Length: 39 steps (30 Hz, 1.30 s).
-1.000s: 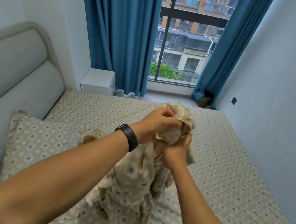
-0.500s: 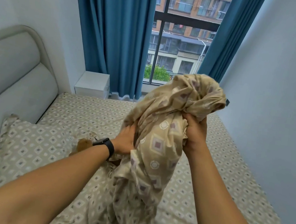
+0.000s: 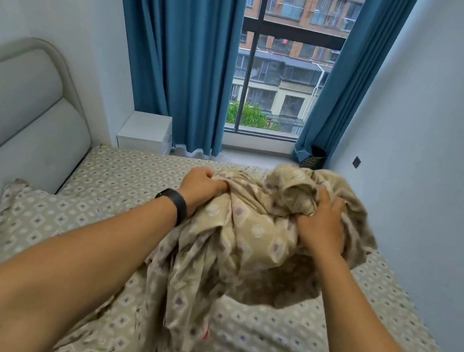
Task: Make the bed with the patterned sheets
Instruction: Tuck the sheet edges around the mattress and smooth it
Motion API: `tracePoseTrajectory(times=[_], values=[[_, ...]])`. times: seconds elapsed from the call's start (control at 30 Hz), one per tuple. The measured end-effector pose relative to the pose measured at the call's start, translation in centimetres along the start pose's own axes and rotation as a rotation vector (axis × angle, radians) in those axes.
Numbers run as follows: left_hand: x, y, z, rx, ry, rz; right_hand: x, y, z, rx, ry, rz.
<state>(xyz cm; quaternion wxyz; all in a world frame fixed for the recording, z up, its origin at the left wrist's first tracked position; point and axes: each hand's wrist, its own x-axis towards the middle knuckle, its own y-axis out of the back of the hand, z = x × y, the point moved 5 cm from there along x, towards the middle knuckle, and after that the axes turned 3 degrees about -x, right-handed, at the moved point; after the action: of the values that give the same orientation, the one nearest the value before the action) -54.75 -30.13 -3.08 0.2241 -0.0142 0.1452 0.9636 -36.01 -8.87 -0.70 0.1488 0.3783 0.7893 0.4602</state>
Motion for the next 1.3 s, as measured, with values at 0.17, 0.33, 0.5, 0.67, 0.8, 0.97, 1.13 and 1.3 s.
tracePoseTrajectory(times=[0.17, 0.33, 0.5, 0.67, 0.8, 0.97, 1.13, 1.3], values=[[-0.5, -2.8, 3.0, -0.058, -0.028, -0.062, -3.0, -4.0, -4.2, 0.217, 0.005, -0.403], [-2.1, -4.1, 3.0, -0.188, -0.052, -0.227, -3.3, -7.2, -4.5, 0.223, 0.044, -0.328], [-2.6, -3.9, 5.5, -0.075, -0.172, -0.39, -2.2, -7.7, -4.5, 0.505, 0.006, 0.094], [-2.2, -0.3, 5.4, -0.035, -0.286, -0.342, 0.3, -6.4, -2.7, 0.729, -0.093, 0.101], [0.9, 2.3, -3.7, 0.262, -0.064, -0.192, 1.2, -4.7, -1.8, 0.662, -0.066, 0.104], [0.3, -4.1, -13.3, 0.537, -0.025, -0.45, 1.9, -1.7, 0.2, 0.771, -0.108, 0.148], [0.3, -8.5, -11.2, 0.399, 0.042, -0.416, 3.3, 1.2, 4.2, 0.803, -0.206, 0.203], [2.0, -8.5, -9.3, 0.383, 0.04, -0.109, 5.0, 3.0, 11.8, 0.461, -0.196, 0.271]])
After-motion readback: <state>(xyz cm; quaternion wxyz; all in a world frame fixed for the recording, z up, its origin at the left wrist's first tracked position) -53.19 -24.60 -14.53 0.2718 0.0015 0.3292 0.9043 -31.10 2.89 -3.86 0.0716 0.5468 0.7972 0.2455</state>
